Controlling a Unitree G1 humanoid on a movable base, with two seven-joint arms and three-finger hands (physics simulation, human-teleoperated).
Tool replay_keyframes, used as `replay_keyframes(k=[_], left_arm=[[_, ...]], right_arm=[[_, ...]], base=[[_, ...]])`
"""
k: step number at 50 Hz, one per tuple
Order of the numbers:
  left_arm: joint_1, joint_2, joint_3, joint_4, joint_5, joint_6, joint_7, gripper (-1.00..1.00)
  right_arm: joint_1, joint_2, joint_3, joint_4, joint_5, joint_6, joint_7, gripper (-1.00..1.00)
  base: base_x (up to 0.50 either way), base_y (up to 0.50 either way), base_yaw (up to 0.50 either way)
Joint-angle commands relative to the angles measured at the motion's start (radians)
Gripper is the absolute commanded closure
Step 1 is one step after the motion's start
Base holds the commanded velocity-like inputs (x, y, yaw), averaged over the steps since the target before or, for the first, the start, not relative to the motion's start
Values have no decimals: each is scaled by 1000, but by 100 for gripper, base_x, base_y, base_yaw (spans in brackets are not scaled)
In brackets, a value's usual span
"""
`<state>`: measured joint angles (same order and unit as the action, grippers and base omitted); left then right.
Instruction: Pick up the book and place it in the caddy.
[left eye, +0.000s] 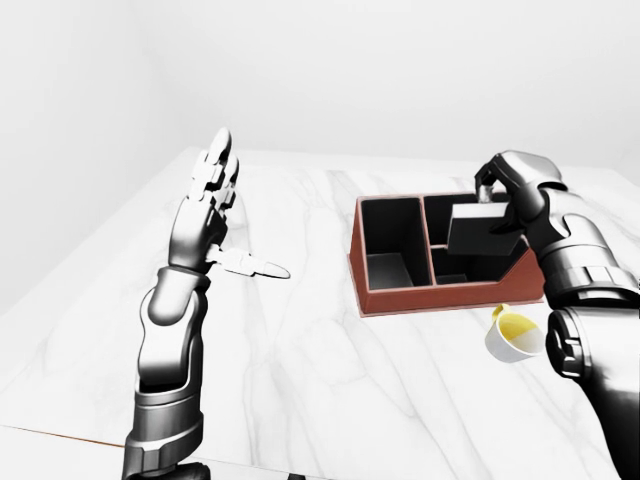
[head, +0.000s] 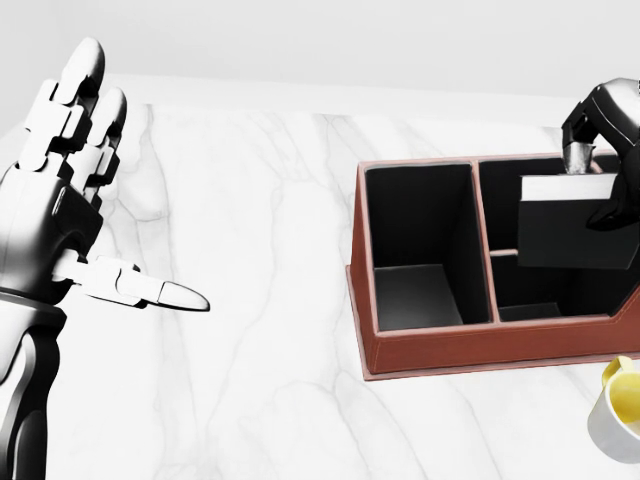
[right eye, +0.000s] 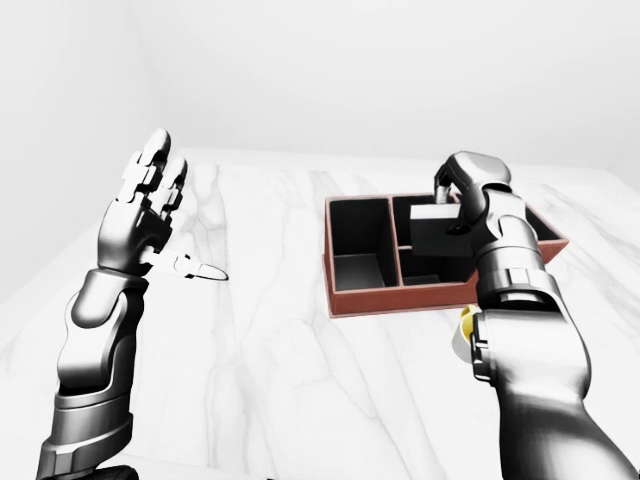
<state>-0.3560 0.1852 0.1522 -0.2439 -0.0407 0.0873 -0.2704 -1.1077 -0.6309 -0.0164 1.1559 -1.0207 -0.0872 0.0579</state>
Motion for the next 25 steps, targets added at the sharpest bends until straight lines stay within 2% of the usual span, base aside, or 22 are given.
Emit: replay_keyframes(k=[1, 25], left_arm=[[2, -1, -1, 3, 2, 0, 3, -100], [0, -6, -8, 24, 23, 0, 14, -100]], right_arm=[[-19, 9, -10, 30, -50, 0, -55, 100], [-48, 56, 19, 125, -118, 0, -163, 100]], base=[[0, 0, 0], [0, 0, 0]])
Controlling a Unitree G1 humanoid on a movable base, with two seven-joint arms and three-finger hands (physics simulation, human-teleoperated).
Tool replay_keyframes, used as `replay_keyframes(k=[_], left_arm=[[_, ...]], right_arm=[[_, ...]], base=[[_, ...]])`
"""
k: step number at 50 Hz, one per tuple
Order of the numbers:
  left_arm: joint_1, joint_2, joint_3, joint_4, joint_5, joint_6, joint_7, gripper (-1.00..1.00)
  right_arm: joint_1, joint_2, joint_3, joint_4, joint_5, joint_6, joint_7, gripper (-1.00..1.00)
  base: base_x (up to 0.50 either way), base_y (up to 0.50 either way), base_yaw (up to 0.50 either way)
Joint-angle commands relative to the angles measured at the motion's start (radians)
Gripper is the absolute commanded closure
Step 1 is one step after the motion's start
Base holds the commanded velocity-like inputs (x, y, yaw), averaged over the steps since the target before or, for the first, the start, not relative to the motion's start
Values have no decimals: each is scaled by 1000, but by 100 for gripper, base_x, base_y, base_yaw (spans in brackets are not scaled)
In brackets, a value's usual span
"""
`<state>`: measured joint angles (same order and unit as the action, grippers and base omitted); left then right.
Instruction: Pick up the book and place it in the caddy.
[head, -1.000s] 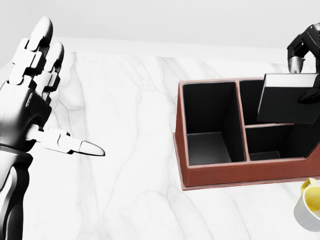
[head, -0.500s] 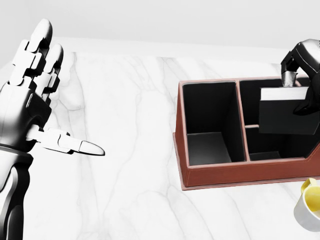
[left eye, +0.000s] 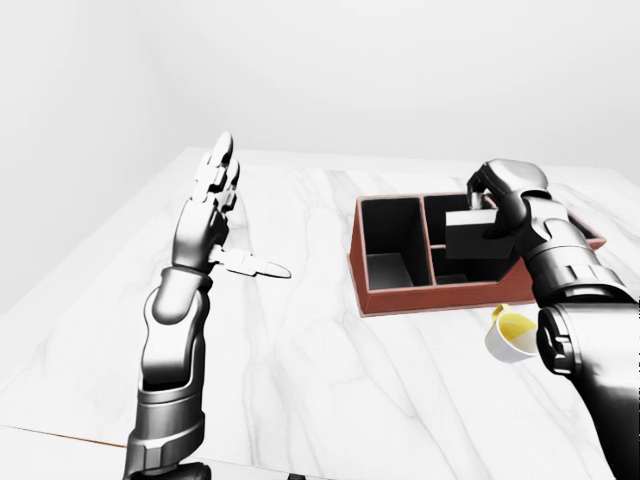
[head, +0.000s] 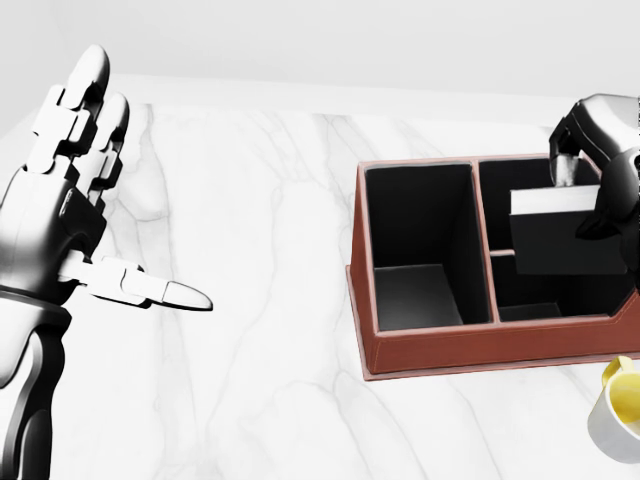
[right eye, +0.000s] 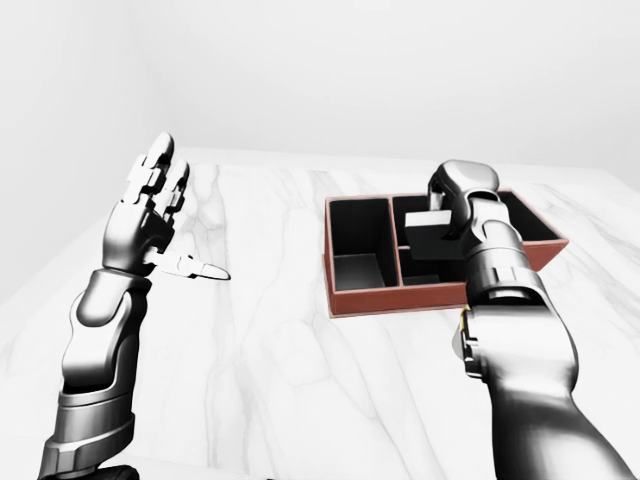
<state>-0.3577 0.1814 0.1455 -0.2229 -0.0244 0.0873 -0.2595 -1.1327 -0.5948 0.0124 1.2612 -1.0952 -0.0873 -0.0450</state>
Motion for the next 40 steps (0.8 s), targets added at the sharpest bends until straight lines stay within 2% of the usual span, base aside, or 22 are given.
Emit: replay_keyframes(k=[1, 31, 40], left_arm=[[2, -3, -1, 5, 8, 0, 3, -100], [0, 2, 3, 12, 10, 0, 3, -100], [0, 3, 5, 31, 10, 0, 3, -100]], right_arm=[[-22, 22, -9, 21, -46, 0, -64, 100], [-26, 67, -5, 70, -79, 0, -120, 100], [-22, 62, -1, 79, -105, 0, -141, 100]], base=[[0, 0, 0], [0, 0, 0], [0, 0, 0]])
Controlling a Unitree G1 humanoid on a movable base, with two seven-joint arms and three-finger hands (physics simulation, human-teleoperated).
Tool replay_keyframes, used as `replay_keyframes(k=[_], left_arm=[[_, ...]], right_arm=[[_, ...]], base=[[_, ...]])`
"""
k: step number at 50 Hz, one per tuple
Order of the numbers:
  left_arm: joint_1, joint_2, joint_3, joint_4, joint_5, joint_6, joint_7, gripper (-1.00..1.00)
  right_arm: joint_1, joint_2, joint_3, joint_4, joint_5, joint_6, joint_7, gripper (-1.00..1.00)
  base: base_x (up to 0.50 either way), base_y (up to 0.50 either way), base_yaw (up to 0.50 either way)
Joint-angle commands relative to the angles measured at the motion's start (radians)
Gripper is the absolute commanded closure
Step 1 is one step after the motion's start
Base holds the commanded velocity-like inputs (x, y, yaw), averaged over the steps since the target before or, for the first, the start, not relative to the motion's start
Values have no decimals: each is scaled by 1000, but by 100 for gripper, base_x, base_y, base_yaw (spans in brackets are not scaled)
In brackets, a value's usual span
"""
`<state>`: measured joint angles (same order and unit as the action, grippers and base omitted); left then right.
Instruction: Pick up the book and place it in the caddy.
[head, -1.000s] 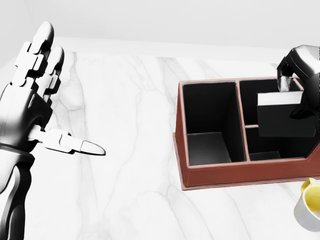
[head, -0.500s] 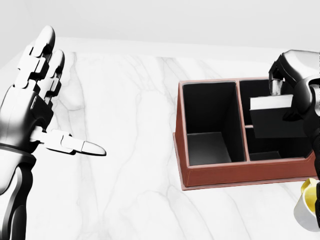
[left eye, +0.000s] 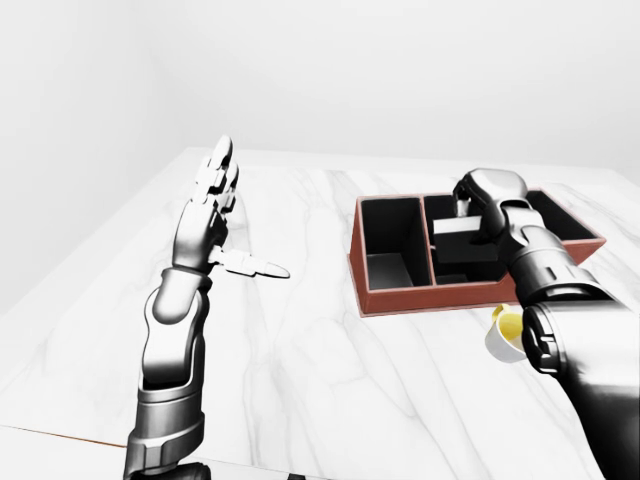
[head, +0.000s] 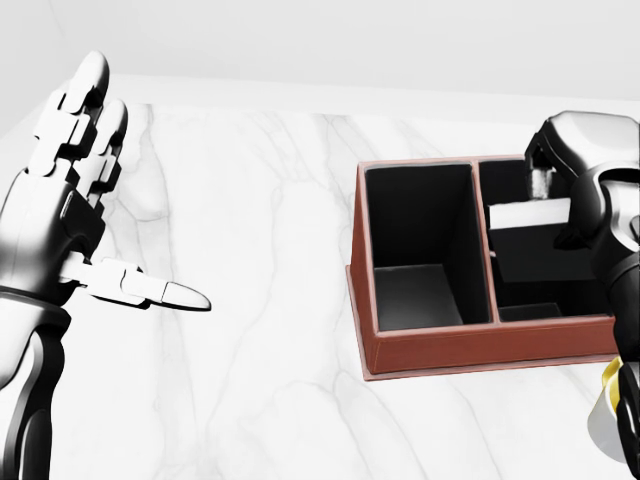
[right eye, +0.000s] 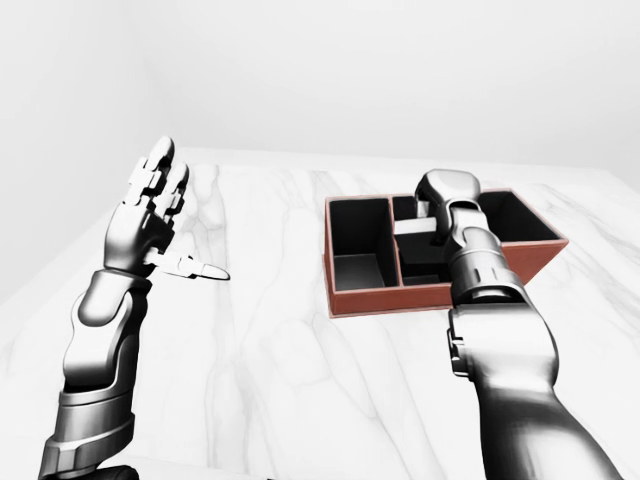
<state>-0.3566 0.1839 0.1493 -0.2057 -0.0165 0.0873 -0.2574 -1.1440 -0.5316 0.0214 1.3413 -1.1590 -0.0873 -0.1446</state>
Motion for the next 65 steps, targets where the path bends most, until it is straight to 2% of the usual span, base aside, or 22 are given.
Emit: replay_keyframes(k=[1, 36, 65], left_arm=[[-1, 1, 0, 14, 3, 0, 0, -100], [1, -1, -2, 50, 10, 0, 6, -100], [-3, -2, -5, 46, 16, 0, 7, -100]], right_arm=[[-10, -2, -12, -1, -42, 0, -41, 100], [17, 11, -26, 25, -102, 0, -129, 100], [45, 25, -48, 35, -115, 0, -156, 100]], base=[[0, 0, 0], [0, 0, 0], [0, 0, 0]])
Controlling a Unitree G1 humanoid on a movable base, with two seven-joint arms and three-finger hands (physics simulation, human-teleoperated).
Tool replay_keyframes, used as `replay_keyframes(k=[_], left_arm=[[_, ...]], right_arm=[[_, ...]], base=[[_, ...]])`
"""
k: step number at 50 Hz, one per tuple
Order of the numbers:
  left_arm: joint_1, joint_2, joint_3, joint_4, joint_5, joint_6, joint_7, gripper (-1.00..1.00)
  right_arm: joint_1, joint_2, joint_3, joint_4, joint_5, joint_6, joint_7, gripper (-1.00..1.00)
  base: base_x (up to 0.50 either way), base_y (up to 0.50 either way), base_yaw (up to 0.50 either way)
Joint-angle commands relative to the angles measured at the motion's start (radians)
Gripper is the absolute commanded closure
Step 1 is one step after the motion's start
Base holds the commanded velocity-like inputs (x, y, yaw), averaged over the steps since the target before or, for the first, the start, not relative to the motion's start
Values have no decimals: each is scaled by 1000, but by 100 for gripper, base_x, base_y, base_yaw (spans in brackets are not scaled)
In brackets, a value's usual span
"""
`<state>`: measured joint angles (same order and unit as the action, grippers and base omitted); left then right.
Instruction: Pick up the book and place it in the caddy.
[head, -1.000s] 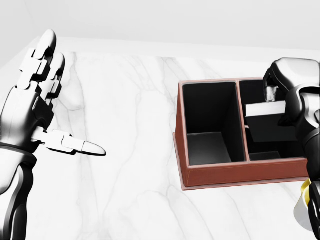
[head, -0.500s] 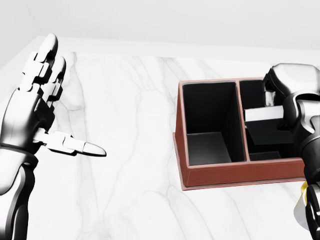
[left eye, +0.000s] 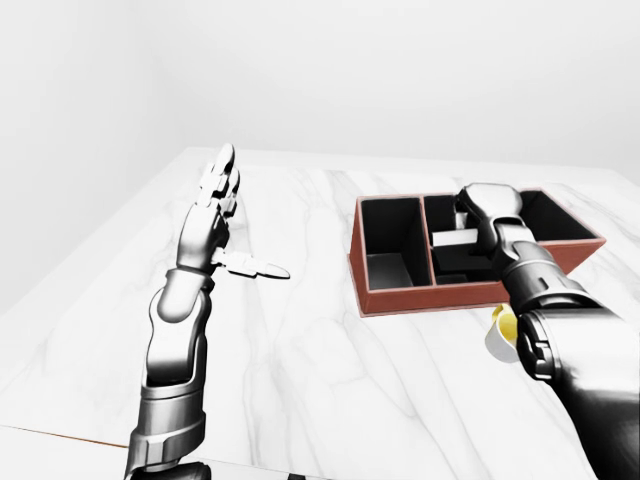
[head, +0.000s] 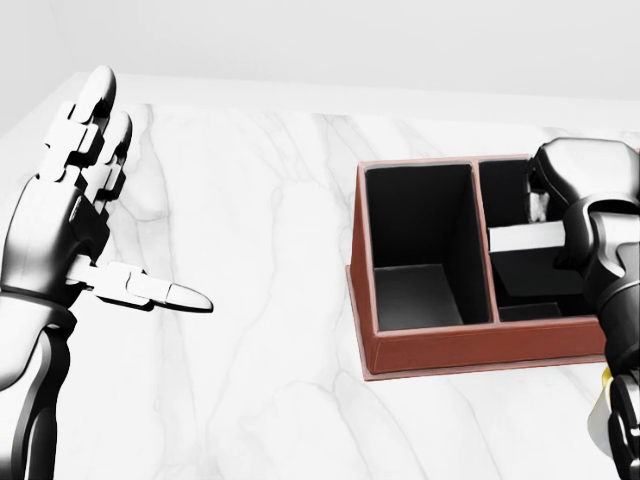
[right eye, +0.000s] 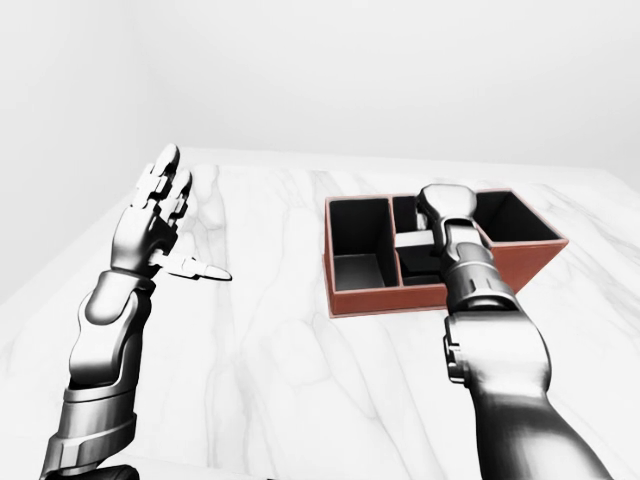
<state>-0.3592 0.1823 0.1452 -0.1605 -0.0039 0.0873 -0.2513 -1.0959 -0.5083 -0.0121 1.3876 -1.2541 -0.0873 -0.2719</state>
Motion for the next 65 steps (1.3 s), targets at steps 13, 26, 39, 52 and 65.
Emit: replay_keyframes(k=[13, 26, 39, 52, 65], left_arm=[[4, 0, 3, 9, 3, 0, 4, -100], [14, 3, 8, 12, 2, 0, 3, -100], [22, 2, 4, 13, 7, 0, 0, -100], [8, -3, -3, 23, 15, 0, 1, -100], [11, -10, -9, -13, 20, 0, 1, -100]], right_arm=[[8, 4, -16, -7, -37, 0, -56, 100], [2, 4, -13, -3, -100, 0, -151, 18], [4, 2, -24, -4, -116, 0, -168, -100], [-16, -17, -10, -18, -90, 0, -148, -100], [-47, -43, -18, -78, 41, 0, -72, -100]], base=[[0, 0, 0], [0, 0, 0], [0, 0, 0], [0, 0, 0], [0, 0, 0]])
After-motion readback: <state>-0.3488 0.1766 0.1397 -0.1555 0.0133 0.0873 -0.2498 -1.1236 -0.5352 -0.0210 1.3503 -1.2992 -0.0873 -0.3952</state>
